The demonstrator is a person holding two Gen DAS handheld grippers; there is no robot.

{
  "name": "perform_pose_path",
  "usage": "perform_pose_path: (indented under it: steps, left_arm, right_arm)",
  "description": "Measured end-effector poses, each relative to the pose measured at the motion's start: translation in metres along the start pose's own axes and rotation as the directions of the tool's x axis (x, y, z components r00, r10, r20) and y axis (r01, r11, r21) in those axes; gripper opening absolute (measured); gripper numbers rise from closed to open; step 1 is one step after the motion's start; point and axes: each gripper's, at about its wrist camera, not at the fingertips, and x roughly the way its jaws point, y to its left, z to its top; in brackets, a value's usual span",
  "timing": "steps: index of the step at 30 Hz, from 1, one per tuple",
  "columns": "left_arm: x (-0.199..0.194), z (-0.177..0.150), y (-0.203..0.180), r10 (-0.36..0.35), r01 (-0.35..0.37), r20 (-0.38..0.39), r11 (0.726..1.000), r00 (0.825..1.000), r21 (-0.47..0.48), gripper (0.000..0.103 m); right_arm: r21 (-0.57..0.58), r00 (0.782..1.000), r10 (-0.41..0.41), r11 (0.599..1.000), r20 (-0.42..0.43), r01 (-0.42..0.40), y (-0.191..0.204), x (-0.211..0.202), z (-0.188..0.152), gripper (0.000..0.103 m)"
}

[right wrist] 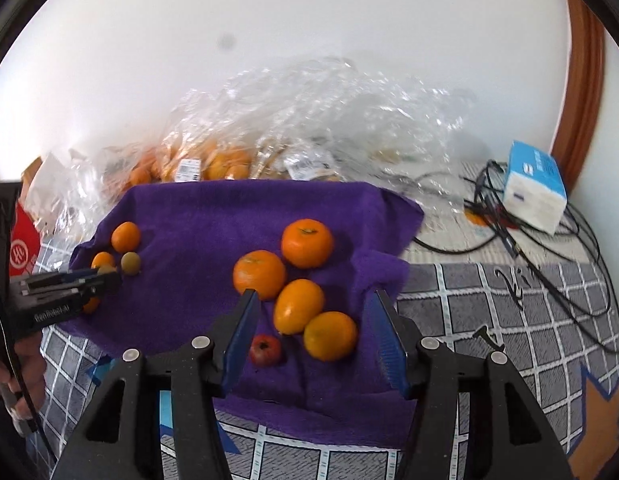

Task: Organize fruits
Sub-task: 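Lower the brown fruit onto the towel and open the left gripper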

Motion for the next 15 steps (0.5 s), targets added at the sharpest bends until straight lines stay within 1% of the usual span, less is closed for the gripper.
perform_pose_path:
  steps: [2,6,8,11,15]
  left_arm:
    - [0.0,-0.001,-0.001,0.013,-0.013,0.007,1.0,1.0,0.005,0.028]
    - [0.0,0.0,-0.002,0.022,-0.022,0.002,1.0,1.0,0.008,0.028]
    - [-0.005,-0.001,-0.002,0.026,-0.026,0.001,1.0,1.0,0.01,0.03]
    - [-0.018,-0.004,-0.002,0.031,-0.031,0.021,1.0,0.999,0.003,0.035]
    - [-0.043,-0.011,-0.001,0.031,-0.031,0.056,1.0,0.998,0.003,0.047]
  right_arm:
    - [0.003,1.0,0.005,1.0,-0.005,-0.005,-0.001,0.002,-0.001,0.057]
    - [-0.008,1.0,-0.018,1.0,-0.016,0.018,0.001,0.002,-0.003,0.057]
    - [-0.001,1.0,-0.01,1.0,-0.015,0.01,0.001,-0.002,-0.004,0.057]
    - [0.006,1.0,-0.018,1.0,-0.011,0.018,0.003,-0.011,-0.005,0.056]
    - [0.028,1.0,-0.02,0.999,0.002,0.02,0.008,-0.032,-0.006,0.056]
